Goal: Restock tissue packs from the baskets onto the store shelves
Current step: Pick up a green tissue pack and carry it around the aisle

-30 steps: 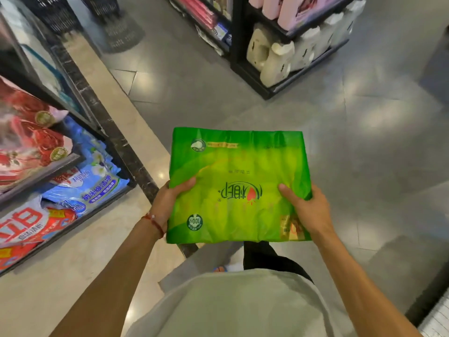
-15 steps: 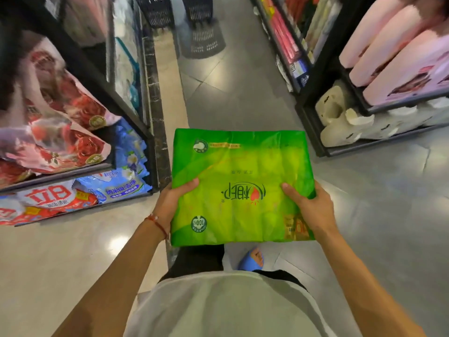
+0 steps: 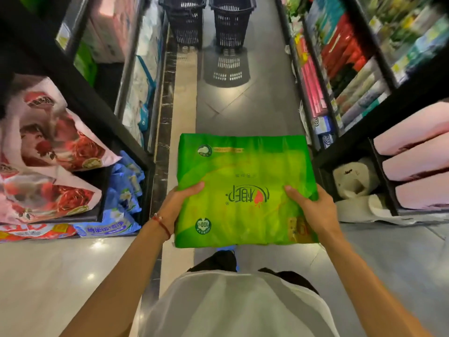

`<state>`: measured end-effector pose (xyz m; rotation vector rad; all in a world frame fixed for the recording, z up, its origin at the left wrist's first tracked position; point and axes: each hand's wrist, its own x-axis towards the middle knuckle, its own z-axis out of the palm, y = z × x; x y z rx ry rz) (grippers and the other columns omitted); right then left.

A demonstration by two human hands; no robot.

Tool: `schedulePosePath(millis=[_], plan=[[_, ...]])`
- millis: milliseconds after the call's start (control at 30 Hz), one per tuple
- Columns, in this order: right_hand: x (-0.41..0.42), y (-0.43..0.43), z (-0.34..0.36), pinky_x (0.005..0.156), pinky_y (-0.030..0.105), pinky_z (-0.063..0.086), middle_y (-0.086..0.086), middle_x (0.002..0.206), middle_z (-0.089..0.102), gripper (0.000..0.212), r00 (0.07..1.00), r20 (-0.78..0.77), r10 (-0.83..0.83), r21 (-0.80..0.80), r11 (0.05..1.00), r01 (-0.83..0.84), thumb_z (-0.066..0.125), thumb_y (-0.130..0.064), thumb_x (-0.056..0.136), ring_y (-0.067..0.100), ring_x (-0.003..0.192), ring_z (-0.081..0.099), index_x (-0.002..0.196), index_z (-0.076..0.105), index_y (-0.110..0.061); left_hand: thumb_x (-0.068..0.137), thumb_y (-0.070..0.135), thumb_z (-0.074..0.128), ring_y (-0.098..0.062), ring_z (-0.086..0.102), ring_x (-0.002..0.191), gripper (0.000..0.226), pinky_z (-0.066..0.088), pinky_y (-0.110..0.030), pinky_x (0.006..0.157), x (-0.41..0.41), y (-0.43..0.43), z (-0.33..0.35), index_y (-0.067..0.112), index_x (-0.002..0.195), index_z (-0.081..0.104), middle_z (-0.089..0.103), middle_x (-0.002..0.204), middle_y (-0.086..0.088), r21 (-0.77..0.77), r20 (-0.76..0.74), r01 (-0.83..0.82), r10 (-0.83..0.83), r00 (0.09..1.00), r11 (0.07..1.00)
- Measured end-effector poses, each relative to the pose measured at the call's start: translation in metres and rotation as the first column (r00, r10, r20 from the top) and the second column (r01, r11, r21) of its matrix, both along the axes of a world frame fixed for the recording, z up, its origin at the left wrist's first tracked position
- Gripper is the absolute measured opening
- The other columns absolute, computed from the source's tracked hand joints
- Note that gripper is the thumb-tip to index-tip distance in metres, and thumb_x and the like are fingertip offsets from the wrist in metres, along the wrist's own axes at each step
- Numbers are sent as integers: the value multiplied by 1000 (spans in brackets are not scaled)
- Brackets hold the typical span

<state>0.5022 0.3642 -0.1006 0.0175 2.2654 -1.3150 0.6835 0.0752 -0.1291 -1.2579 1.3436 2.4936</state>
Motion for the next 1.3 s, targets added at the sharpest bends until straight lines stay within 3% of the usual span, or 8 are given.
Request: schedulePosePath(millis=[100, 200, 500, 700, 800, 900, 1100, 1300], plan=[[-49, -45, 8, 103, 54, 57, -11, 110, 77, 76, 999, -31, 31, -2, 1000, -31, 76, -92, 48, 20, 106, 73, 105, 68, -42, 64, 38, 92, -38, 71, 110, 76, 54, -53, 98, -41, -37, 8, 14, 132, 67, 72, 124, -15, 1, -36, -51, 51, 998, 999], [-92, -88, 10, 101, 55, 56, -8, 110, 78, 86, 996, -56, 70, 8, 998, -70, 77, -92, 52, 21, 106, 73, 114, 72, -33, 47, 41, 100, -41, 69, 113, 97, 53, -56, 100, -76, -72, 13, 11, 133, 66, 71, 125, -18, 12, -72, -106, 106, 992, 994], [-237, -219, -6, 95, 42, 55, -11, 99, 72, 31, 975, -69, 213, -14, 977, -215, 85, -42, 85, 24, 105, 70, 110, 70, -30, 73, 28, 84, -42, 70, 111, 63, 52, -61, 101, -183, -167, 7, 10, 131, 68, 72, 123, -19, -38, -12, -293, 293, 956, 955], [-363, -318, -15, 99, 46, 56, -4, 108, 77, 43, 942, -52, 332, -30, 942, -333, 86, -52, 83, 23, 107, 72, 116, 73, -30, 73, 30, 85, -45, 67, 115, 69, 50, -63, 102, -277, -237, 13, 11, 136, 64, 69, 128, -20, -21, -16, -412, 412, 911, 911], [-422, -365, -9, 94, 41, 56, -8, 112, 77, 60, 916, -43, 398, -29, 916, -399, 86, -65, 75, 20, 107, 73, 122, 73, -29, 77, 28, 81, -42, 70, 110, 66, 60, -53, 85, -322, -264, 24, 11, 137, 62, 71, 126, -19, -10, -33, -477, 477, 878, 879], [-471, -415, -1, 91, 38, 56, -9, 110, 77, 50, 887, -31, 460, -44, 886, -461, 84, -54, 82, 18, 107, 73, 123, 73, -27, 79, 21, 80, -38, 74, 100, 59, 63, -44, 72, -359, -290, 33, 10, 134, 63, 73, 121, -18, -4, -34, -533, 532, 846, 846], [-537, -514, -3, 103, 50, 57, -7, 116, 78, 68, 842, -22, 539, -37, 841, -539, 81, -69, 71, 19, 109, 73, 125, 73, -29, 75, 29, 80, -44, 68, 114, 64, 52, -60, 101, -409, -367, 31, 12, 135, 65, 70, 128, -19, 13, -26, -614, 614, 789, 789], [-587, -613, -11, 103, 53, 57, -7, 117, 78, 62, 830, 30, 557, -52, 830, -555, 87, -68, 71, 20, 108, 74, 122, 72, -34, 73, 31, 86, -45, 69, 112, 65, 50, -65, 102, -454, -459, 19, 13, 132, 67, 71, 124, -19, -33, -23, -637, 637, 770, 770]])
